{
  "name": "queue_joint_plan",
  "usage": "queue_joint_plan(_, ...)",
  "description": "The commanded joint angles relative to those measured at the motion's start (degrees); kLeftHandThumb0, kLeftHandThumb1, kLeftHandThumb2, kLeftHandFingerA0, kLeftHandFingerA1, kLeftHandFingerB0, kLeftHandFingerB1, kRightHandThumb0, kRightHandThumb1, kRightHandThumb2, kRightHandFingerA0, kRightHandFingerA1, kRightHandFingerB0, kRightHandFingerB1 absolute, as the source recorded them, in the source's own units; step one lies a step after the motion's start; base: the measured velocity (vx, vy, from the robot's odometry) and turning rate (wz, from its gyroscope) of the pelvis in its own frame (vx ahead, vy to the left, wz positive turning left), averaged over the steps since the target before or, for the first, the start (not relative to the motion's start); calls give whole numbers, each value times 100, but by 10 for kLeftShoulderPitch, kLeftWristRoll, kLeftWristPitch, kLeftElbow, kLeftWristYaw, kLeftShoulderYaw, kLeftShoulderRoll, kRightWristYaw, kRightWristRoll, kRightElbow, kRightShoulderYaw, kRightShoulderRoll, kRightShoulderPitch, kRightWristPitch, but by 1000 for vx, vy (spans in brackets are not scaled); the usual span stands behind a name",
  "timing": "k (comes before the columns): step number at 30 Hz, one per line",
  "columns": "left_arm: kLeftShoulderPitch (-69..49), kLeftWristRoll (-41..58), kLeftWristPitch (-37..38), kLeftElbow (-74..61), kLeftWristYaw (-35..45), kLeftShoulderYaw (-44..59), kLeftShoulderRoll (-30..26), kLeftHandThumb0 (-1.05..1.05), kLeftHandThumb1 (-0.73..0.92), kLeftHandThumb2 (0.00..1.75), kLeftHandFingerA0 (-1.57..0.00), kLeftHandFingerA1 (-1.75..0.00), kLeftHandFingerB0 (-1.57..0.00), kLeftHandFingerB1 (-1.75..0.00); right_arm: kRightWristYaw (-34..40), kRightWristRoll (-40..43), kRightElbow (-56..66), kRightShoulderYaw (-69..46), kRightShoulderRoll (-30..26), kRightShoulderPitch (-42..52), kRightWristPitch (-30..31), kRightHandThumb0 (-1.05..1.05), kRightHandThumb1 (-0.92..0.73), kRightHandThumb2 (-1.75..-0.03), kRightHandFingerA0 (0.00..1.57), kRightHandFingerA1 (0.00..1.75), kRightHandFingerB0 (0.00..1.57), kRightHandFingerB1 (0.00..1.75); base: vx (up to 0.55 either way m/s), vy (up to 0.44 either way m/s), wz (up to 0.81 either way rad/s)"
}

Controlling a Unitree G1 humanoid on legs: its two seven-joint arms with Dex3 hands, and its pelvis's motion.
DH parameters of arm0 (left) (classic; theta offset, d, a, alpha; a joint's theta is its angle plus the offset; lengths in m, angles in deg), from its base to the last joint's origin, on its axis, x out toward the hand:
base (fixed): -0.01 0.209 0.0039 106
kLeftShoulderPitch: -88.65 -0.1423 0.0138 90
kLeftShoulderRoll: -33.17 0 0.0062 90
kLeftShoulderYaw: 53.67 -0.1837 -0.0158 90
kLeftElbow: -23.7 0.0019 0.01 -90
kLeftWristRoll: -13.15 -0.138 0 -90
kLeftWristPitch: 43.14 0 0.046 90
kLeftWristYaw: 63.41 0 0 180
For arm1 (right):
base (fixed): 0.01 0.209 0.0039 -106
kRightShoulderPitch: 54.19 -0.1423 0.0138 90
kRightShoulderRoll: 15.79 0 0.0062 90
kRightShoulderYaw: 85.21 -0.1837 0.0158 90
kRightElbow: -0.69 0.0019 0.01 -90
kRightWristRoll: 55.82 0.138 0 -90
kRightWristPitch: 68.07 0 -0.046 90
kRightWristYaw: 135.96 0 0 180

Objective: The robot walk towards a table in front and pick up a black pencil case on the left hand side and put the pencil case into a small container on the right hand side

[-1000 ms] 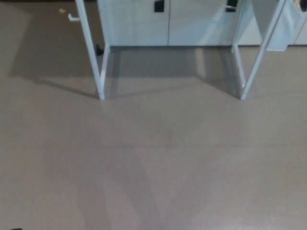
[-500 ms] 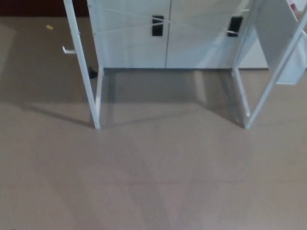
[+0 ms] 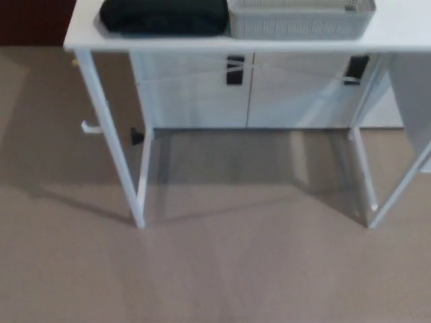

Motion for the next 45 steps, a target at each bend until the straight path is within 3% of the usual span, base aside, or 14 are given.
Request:
queue_joint_plan(1, 0, -3, 7, -5, -1, 1, -11, -20, 56, 59, -24, -36, -19, -32, -1, 6, 8, -5, -5, 1, 0, -36, -59, -58, 50, 37, 40, 35, 614, 224, -43)
queue_joint_plan(8, 6, -7, 7, -9, -9, -1, -16, -19, 55, 59, -29, -37, -23, -34, 2, 3, 4, -4, -4, -11, -2, -38, -58, -57, 52, 37, 42, 36, 393, 153, -3)
queue_joint_plan(9, 6, -5, 7, -9, -7, -1, -16, -13, 38, 83, -25, -53, -14, -47, 3, 3, 4, -5, -3, -9, -4, -39, -58, -57, 52, 37, 43, 36, 372, 32, 13)
queue_joint_plan(30, -45, -28, 24, -17, -25, -24, -20, -15, 38, 82, -30, -55, -17, -48, 9, 1, 2, -5, -6, 57, -37, -36, -59, -58, 52, 38, 42, 36, 350, 25, 6)
queue_joint_plan(45, -55, -24, 15, -23, -28, -22, -21, -13, 38, 82, -30, -55, -17, -48, 12, 4, 7, -5, 1, 73, -30, -34, -61, -58, 50, 37, 41, 35, 50, 57, 0)
